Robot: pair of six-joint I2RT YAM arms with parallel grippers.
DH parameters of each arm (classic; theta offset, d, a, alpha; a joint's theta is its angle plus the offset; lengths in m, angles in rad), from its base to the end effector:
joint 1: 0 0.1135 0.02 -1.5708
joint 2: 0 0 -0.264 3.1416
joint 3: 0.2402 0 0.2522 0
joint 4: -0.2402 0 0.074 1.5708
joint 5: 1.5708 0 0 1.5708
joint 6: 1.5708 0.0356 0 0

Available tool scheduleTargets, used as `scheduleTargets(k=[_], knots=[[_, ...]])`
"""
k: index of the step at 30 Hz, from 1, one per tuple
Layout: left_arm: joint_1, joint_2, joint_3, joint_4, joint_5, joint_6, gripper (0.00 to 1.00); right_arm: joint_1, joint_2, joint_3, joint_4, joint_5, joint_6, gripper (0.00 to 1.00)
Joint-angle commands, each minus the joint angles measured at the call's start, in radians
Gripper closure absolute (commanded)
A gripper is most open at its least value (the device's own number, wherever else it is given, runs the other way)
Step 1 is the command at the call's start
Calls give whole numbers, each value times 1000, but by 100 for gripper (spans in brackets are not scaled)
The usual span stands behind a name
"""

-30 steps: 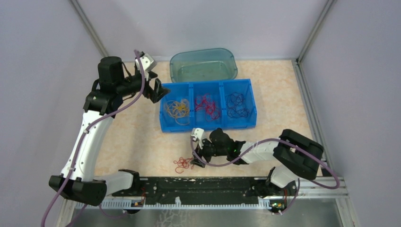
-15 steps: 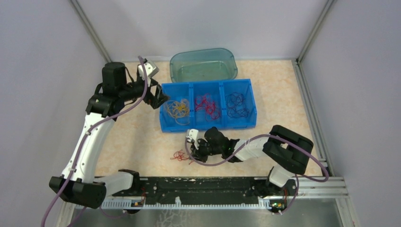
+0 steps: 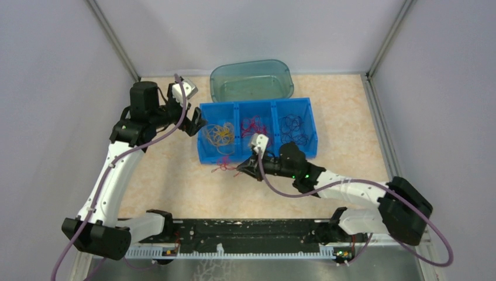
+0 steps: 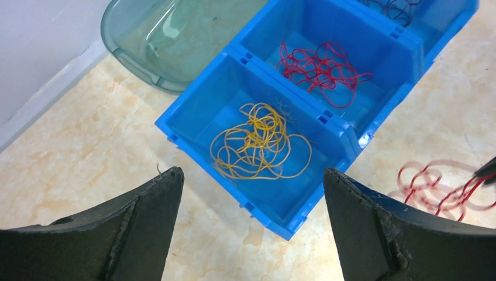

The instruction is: Untangle the cables

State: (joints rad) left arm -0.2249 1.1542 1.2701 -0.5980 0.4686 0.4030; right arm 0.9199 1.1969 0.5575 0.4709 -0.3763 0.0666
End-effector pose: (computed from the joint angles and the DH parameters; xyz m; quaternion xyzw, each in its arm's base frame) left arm 0.2335 -0.0699 0.3938 0.3713 0.7543 -0.1530 0.5194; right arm 0.1481 0.2160 0.2433 -0.4205 0.6334 0.4259 0.4905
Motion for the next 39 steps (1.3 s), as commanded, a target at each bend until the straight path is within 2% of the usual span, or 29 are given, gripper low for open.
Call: scheduleTargets(k=[1,8,12,16,19,20,22,26,29,31,34,39], knots=[[36,-12,-28,62,-37,1,6,-93,-112,74,-36,39,35,100],[116,-1,-112,153,-2,-79,3,-259,-72,166,-113,267,88,100],[137,10,-133,163,12,-108,0,-286,-7,203,-115,358,90,100],[155,6,-159,192,26,-129,0,-296,62,240,-120,371,92,100],[172,4,-189,222,28,-136,0,-296,90,263,-148,370,93,66],[181,5,-201,234,28,-137,0,-295,86,262,-154,378,93,58],[198,8,-222,255,28,-141,0,-296,58,251,-163,408,89,45],[237,2,-280,316,36,-142,0,-309,-31,222,-195,499,80,25],[259,-10,-345,386,31,-152,0,-328,-117,179,-210,606,93,2],[274,-17,-403,456,20,-172,0,-346,-172,142,-233,753,116,1],[280,-28,-517,595,-5,-216,0,-400,-265,57,-240,896,151,1],[282,-19,-718,915,-11,-291,0,-532,-415,-93,-222,1034,212,1]])
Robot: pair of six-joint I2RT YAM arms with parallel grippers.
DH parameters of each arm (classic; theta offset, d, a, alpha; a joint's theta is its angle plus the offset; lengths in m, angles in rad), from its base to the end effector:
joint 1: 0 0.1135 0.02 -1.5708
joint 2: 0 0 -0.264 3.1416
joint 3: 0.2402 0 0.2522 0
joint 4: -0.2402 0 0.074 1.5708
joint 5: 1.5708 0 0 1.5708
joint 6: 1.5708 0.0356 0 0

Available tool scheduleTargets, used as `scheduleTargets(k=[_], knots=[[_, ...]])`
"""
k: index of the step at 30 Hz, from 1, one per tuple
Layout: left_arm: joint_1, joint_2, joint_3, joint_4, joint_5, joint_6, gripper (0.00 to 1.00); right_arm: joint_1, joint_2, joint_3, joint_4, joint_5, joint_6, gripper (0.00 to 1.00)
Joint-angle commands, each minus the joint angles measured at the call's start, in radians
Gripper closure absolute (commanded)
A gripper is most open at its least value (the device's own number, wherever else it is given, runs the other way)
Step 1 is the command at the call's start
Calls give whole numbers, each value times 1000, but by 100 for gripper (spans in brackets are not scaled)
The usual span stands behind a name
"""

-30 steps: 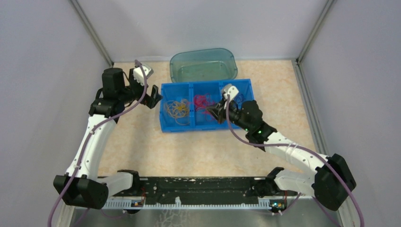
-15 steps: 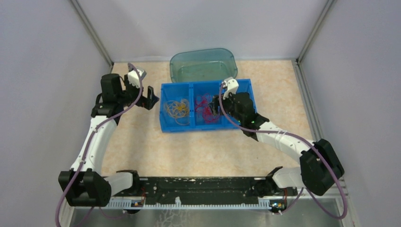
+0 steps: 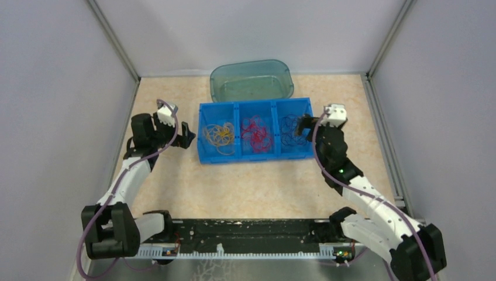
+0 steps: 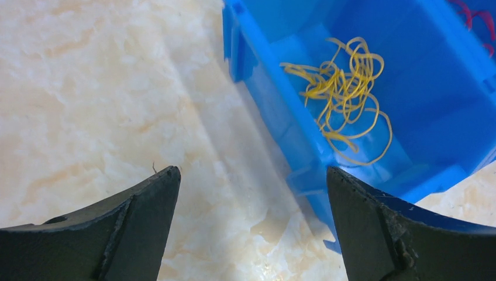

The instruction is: Untangle the cables

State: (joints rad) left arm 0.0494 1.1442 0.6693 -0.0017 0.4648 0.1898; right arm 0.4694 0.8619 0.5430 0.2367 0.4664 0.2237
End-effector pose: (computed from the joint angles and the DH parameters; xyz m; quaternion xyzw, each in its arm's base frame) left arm 0.2506 -0.0036 0.2466 0.1778 0.8206 -0.1349 0.5261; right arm 0.1901 0.0785 0.2854 0.0677 0.7294 0.0640 0.6777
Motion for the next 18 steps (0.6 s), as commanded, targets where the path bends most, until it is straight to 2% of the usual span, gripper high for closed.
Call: scheduleTargets(k=[1,3,6,8,12,18], knots=[[7,7,-149,379,-3,-77,0,-102,-94,-104,25,222,58,1],[6,64,-200,495,-11,-81,0,-155,-102,-141,33,241,71,1],[6,170,-218,580,-32,-87,0,-236,-69,-177,24,241,119,1],[7,214,-260,694,-36,-100,0,-268,-46,-216,77,257,103,1],[7,245,-371,950,-21,-116,0,-280,28,-338,395,271,-40,1],[8,290,-437,1140,-78,-106,0,-305,257,-409,720,202,-133,1]])
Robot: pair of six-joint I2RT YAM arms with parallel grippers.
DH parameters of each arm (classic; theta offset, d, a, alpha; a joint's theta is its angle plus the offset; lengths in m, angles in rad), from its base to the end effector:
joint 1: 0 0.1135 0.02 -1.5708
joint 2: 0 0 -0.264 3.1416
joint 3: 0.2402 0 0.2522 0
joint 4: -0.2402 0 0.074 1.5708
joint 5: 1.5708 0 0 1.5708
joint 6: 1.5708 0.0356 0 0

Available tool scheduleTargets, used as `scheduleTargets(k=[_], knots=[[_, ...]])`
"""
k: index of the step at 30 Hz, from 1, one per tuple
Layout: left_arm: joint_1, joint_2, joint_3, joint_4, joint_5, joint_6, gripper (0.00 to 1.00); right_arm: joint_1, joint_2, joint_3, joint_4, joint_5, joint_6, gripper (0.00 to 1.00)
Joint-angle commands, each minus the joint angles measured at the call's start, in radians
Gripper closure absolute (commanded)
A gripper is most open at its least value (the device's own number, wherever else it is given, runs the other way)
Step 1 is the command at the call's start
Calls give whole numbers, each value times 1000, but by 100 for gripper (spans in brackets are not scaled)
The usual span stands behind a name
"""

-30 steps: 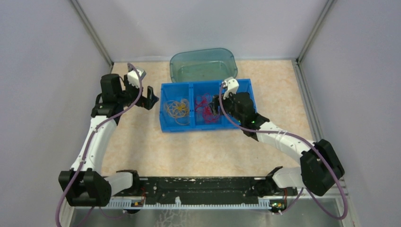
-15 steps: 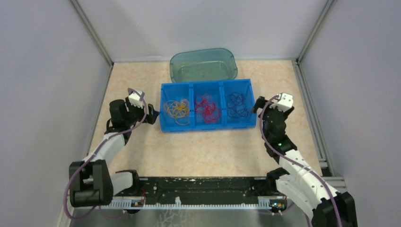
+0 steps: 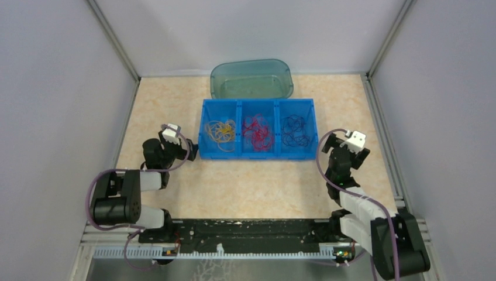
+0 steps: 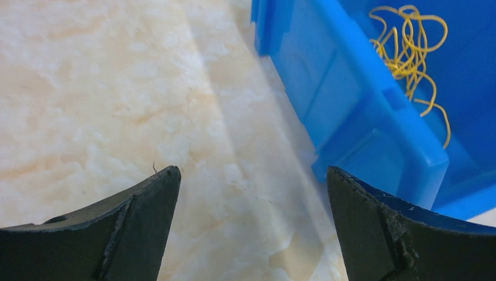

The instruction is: Untangle the cables

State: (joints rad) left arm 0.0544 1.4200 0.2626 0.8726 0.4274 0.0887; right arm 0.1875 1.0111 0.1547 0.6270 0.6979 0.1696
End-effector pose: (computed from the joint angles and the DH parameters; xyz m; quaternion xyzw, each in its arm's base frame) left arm 0.2363 -0.0019 0.1444 0.1406 0.7798 -0.1274 0.5966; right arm 0.1853 0.0119 0.1684 0.2059 0.7380 -0.1599 0.6224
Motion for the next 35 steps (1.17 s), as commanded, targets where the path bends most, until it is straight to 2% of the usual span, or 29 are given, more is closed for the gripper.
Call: scheduleTargets(k=[1,5,6,8,9,10,11,13,14,16,18,35], knots=[[2,38,-51,322,-54,-9,0,-26,146,-27,377,-41,-79,1],[2,191,-148,691,-77,-20,0,-47,255,-26,522,-120,-108,1],[2,184,-149,670,-93,-24,0,-51,282,-28,552,-124,-106,1],[1,128,-109,498,-97,-22,0,-61,353,-39,667,-171,-131,2],[0,123,-78,437,-106,-25,0,-60,369,-21,618,-240,-146,3],[-1,148,-45,403,-125,-29,0,-60,429,-10,640,-300,-164,4],[-10,166,-11,373,-151,-23,0,-60,474,-11,748,-278,-185,2],[-47,155,1,328,-213,1,0,-87,429,24,571,-285,-124,1],[-49,149,5,307,-214,-1,0,-100,452,17,640,-293,-125,1],[-51,152,-1,328,-217,3,0,-102,430,24,577,-297,-111,1],[-51,153,-6,340,-218,4,0,-101,447,13,633,-293,-125,1],[-51,155,-1,333,-219,6,0,-102,440,13,628,-298,-125,1]])
